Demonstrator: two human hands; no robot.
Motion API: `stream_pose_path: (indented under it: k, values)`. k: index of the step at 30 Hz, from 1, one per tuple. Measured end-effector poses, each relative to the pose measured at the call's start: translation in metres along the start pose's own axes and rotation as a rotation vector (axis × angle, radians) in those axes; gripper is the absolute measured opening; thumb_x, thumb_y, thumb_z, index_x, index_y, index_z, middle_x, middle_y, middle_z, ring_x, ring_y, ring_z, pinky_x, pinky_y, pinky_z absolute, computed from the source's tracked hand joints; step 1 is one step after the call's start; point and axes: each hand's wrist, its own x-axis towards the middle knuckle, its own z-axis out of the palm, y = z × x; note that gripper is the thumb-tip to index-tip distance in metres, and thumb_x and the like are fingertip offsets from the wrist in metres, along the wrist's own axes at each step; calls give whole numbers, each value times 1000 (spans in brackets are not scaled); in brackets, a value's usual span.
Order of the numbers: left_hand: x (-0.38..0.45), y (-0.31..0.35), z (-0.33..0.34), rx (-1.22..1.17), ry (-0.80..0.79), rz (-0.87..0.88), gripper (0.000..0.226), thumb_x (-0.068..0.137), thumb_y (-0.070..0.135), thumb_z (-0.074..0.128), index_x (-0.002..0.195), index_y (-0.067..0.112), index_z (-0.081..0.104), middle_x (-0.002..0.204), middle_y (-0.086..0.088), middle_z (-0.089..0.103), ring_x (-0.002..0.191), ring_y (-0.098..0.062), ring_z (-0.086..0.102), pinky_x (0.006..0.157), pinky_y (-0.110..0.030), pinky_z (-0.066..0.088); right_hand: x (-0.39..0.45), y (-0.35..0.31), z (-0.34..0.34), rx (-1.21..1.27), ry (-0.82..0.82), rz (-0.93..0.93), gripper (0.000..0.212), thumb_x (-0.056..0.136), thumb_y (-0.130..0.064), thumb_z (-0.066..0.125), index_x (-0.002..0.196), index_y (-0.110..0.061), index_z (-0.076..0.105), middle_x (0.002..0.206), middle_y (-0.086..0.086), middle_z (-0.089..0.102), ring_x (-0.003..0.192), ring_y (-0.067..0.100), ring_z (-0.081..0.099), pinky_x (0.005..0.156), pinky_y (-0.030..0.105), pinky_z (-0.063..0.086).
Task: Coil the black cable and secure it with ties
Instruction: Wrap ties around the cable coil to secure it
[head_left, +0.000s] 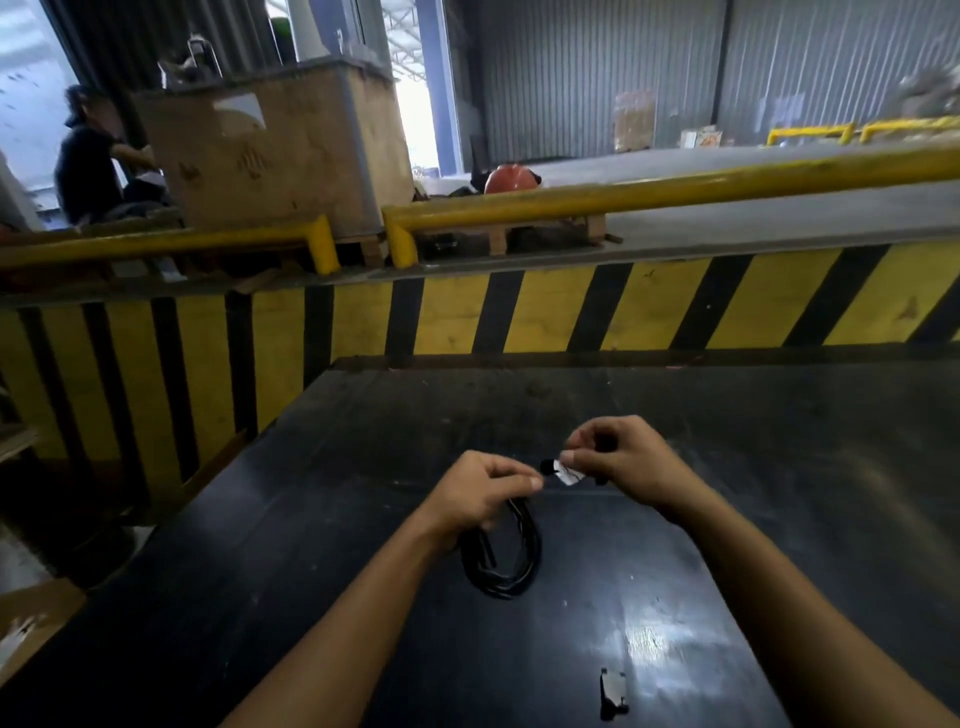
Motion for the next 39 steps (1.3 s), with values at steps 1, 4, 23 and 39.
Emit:
stream_pose_path:
  k: [1,4,23,39]
  values:
    - [3,11,-2,-43,-11,20,4,83,17,69,84,16,73,43,12,50,35,-5,34,36,-19,28,4,-10,-7,-6,-25,-13,4,78,-18,73,79,-15,70,68,2,67,56,4,58,51,16,48]
    - [10,35,-7,-66,-54,85,6,83,16,68,83,14,74,46,9,47,37,-6,33,37,-20,27,12,-32,-23,-33,-92,-37,8,79,-17,72,86,-15,69,73,3,65,60,7,59,54,18,49]
    - [21,79,-15,-96,-99,162,20,87,15,61,95,-2,69,47,11,51,34,-3,35,32,-16,28,-1,-48,-31,-293,173,-398,10,80,-23,71,89,-18,74,99,-10,63,89,3,61,75,19,53]
    - [18,78,-8,-107,92,252,7,84,19,67,80,15,70,50,12,53,36,-2,40,33,-18,31,-4,-55,-54,-84,388,-298,13,90,-21,56,83,-32,59,73,-6,67,69,-1,67,58,10,52]
